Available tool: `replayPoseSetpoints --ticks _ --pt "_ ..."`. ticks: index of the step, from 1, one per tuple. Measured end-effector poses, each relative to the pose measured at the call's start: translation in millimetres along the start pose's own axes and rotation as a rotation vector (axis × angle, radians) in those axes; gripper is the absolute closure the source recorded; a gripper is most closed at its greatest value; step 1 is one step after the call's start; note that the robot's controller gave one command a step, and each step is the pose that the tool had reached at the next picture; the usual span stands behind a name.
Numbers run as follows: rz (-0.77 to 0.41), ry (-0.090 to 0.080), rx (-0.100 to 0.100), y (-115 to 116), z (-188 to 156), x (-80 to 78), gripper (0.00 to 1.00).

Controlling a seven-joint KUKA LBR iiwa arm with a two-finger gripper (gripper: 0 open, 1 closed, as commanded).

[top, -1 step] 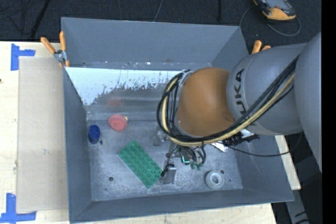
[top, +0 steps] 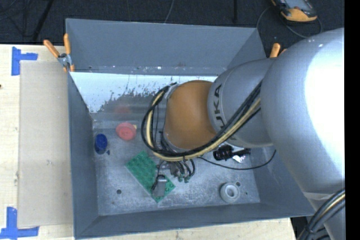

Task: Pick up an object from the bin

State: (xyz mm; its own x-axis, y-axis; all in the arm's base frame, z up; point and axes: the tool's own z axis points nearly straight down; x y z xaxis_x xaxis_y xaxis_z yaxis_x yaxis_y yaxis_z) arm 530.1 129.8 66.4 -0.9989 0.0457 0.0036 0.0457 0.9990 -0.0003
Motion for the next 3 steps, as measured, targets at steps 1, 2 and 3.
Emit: replayPoseSetpoints --ticks 1,2,3 --pt "0.005 -0.005 -0.002 -1 -6 -1.4 1.00" --pt "-0.014 -0.010 -0.003 1 -143 22.1 1.00" --pt "0.479 0.001 0.001 17 -110 34.4 1.00"
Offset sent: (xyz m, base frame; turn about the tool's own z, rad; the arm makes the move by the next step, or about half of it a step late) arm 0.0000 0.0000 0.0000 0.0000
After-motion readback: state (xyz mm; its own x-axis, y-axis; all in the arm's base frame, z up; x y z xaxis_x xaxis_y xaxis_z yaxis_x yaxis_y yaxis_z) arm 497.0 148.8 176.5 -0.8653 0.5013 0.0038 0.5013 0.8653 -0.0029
